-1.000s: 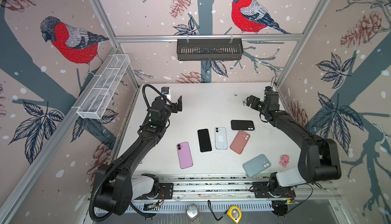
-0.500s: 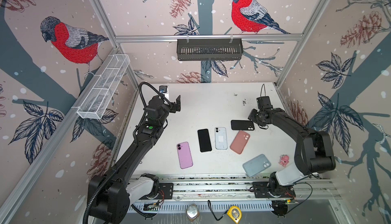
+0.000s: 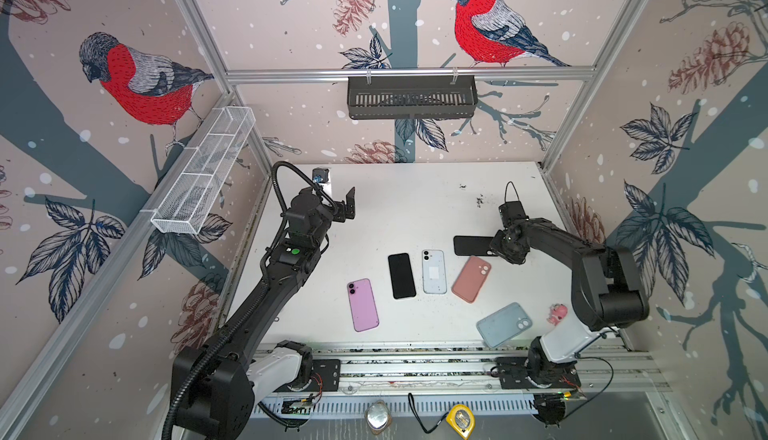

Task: Put the phone into the phone case
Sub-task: 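Raise both arms and reach the right gripper toward the black phone case, then grasp the black phone case edge with the right gripper and lift it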

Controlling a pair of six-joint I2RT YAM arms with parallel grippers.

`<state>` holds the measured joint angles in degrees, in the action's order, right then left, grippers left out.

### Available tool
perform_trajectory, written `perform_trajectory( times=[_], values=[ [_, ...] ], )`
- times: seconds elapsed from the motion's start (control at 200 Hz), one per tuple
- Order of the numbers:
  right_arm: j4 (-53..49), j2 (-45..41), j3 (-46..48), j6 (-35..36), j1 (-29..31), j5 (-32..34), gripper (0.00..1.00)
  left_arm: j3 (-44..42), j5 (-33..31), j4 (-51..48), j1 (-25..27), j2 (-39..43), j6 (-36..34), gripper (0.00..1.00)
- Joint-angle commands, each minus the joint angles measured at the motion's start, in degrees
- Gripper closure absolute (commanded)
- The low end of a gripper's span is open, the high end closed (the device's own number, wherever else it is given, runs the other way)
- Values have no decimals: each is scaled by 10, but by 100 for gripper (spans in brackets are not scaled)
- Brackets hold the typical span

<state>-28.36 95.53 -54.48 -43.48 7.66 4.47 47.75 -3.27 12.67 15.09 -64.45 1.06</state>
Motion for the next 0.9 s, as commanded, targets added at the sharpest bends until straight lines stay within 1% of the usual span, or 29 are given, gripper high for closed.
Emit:
perform_trajectory(
  times=[0.0,0.035,0.135,0.275,0.385,0.48,0.61,0.685,0.801,0.856,0.896],
  values=[
    [8,9,3,-8,2,-1,69,0,0,-1,0,0,-1,3],
    [9,11,3,-8,2,-1,70,0,0,0,0,0,-1,3],
    [12,15,0,-2,2,1,78,2,0,0,0,-1,-1,3],
    [11,22,-23,20,5,14,87,2,0,-1,0,0,-2,3],
    [13,33,-59,47,10,18,92,2,-1,-1,0,1,-4,3],
    [19,49,-106,85,26,24,95,2,-7,-1,1,2,-5,3],
    [23,84,-198,164,80,48,96,1,-11,-1,0,2,-5,3],
    [28,113,-256,239,124,56,96,0,-12,1,0,3,-7,3],
    [29,164,-328,355,201,98,96,-3,-20,4,0,8,-11,3],
    [28,193,-357,399,228,96,96,-6,-20,8,1,10,-11,3],
    [18,217,-383,422,241,80,97,-8,-16,12,0,12,-9,3]
  ],
)
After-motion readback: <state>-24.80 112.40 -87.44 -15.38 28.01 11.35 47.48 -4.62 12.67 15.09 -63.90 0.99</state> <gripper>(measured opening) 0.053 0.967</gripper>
